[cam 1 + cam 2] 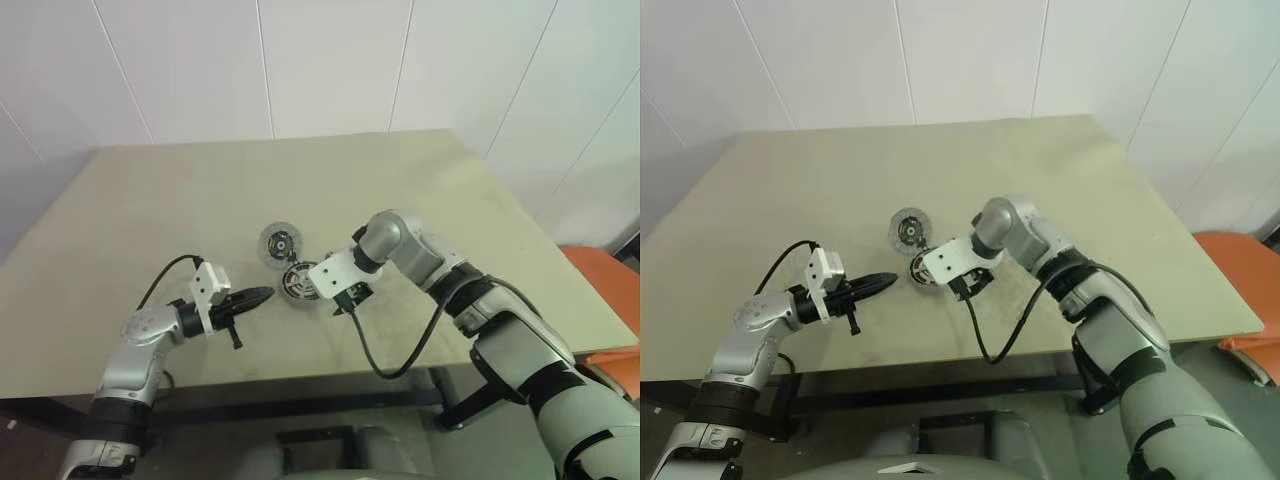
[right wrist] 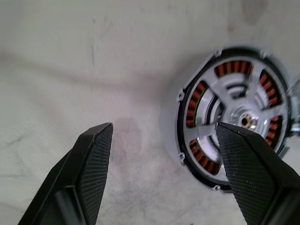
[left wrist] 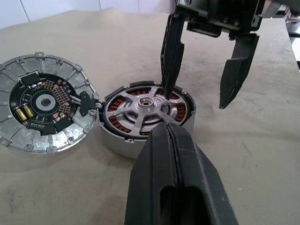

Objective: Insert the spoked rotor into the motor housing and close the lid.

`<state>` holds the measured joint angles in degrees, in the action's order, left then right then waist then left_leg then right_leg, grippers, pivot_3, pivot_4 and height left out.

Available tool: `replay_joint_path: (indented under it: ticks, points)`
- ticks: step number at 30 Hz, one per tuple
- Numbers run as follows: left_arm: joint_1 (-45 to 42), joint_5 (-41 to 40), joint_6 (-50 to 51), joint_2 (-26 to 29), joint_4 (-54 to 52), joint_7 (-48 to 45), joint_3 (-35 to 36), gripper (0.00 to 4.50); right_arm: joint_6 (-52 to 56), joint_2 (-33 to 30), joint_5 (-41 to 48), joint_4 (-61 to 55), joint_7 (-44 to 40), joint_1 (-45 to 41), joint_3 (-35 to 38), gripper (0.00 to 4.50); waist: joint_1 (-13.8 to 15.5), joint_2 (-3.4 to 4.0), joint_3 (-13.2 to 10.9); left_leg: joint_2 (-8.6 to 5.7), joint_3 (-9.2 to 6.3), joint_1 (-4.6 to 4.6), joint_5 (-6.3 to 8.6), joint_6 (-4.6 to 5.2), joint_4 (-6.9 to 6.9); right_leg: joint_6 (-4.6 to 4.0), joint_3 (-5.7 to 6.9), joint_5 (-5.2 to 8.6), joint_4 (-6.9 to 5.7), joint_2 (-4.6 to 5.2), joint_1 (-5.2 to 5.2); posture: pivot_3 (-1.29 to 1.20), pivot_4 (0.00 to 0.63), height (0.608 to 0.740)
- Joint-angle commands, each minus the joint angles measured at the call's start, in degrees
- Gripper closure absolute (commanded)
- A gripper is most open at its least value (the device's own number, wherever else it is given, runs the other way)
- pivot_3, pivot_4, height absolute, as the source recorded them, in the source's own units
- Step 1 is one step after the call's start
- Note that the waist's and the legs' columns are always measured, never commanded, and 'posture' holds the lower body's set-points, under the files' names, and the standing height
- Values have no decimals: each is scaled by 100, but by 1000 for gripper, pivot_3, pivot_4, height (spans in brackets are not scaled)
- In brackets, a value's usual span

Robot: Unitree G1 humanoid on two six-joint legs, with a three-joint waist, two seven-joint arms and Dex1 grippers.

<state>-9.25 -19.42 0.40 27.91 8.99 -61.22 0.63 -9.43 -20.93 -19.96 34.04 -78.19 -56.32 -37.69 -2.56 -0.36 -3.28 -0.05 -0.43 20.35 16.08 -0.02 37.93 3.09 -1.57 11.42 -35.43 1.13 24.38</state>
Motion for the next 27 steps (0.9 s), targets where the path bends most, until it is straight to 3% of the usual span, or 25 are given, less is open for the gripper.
replay_joint_path:
  ticks: [1, 4, 7, 15, 16, 27]
  points:
    - [-126, 1, -145, -24, -14, -6, -6, 4500, -171, 83, -93, 182, 149, -155, 42, 851, -1, 0, 0, 0, 0, 0, 0, 0, 0, 0, 0, 0, 0, 0, 0, 0, 0, 740]
    - [-142, 23, -159, -53, 14, 3, -8, 4500, -275, 117, -174, 397, 248, -209, 32, 851, -4, 0, 0, 0, 0, -1, 0, 0, 0, 0, -1, 0, -1, 0, 0, 0, 0, 740]
    - [-156, 32, -170, -80, 26, 12, -9, 4500, -374, 135, -237, 590, 299, -232, 20, 1476, -2, 0, 1, 0, 0, -2, 0, 0, 0, 0, -1, 0, -3, 0, -1, 0, 0, 740]
    - [-250, 76, -271, -99, 207, 2, -29, 4500, -436, 139, -276, 690, 265, -297, 57, 4177, -6, -4, 5, 0, -3, -8, 0, 0, 2, 0, -2, 0, -3, 1, -7, 0, 0, 740]
    - [-271, 83, -282, -104, 232, -1, -33, 4500, -400, 163, -278, 688, 314, -310, 82, 4352, -4, -4, 4, 0, -3, -8, 0, 0, 3, 0, -2, 0, -5, 0, -7, 0, 0, 740]
    - [-321, 196, -473, -190, 459, 44, -101, 4500, 721, 82, 5, 45, -72, -38, 377, 4371, 9, -4, 4, 0, -7, -4, 0, 1, 7, -1, -2, -1, -12, -1, -4, 0, 0, 740]
